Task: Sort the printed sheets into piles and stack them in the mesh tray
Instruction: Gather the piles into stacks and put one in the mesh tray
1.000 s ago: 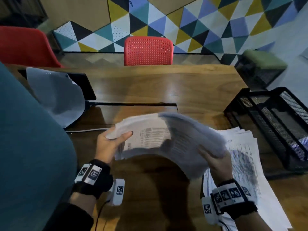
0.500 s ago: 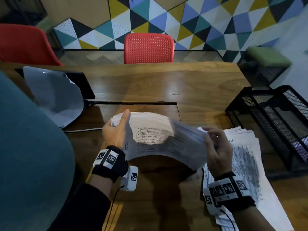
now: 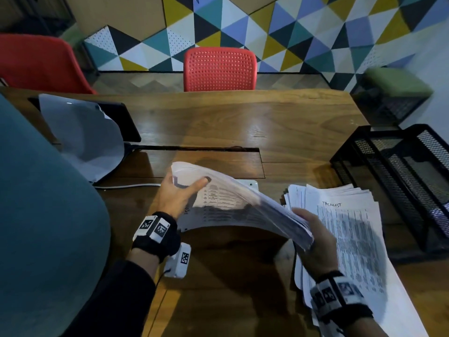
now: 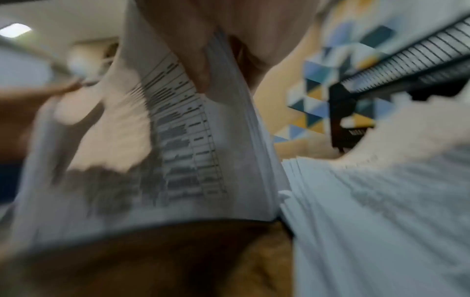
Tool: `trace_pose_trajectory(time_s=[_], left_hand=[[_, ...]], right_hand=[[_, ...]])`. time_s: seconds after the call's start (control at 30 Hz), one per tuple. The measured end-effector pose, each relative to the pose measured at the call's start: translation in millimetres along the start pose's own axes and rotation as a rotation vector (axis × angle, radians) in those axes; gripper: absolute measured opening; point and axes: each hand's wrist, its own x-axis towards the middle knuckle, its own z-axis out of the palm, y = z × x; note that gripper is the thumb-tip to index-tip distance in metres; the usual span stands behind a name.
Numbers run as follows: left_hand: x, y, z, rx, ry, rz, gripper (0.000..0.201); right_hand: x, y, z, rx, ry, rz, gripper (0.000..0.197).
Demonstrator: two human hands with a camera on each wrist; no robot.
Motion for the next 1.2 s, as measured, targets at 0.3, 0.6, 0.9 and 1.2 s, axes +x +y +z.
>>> trace_pose_trajectory(time_s=[0.3, 0.6, 0.9, 1.2], left_hand=[[-20.9, 13.5, -2.3, -0.318, 0.102, 0.116, 0.029], [-9.7, 22.8, 6.9, -0.319, 0.193, 0.103, 0.026], [11.4, 17.4, 7.0, -0.364, 0.110, -0.021, 0.078], [9.3, 23.4, 24.2, -0.405, 0.212, -0.131, 0.083]], right_hand=[[38.8, -42.7, -9.8, 0.589, 0.224, 0.174, 0.023], [38.4, -17.2, 5.1, 0.756, 0.106, 0.421, 0.035], [35.3, -4.4, -8.8, 0.827, 0.070, 0.423, 0.041], [56.0, -21.8, -1.2, 0.852, 0.085, 0.344, 0.036]])
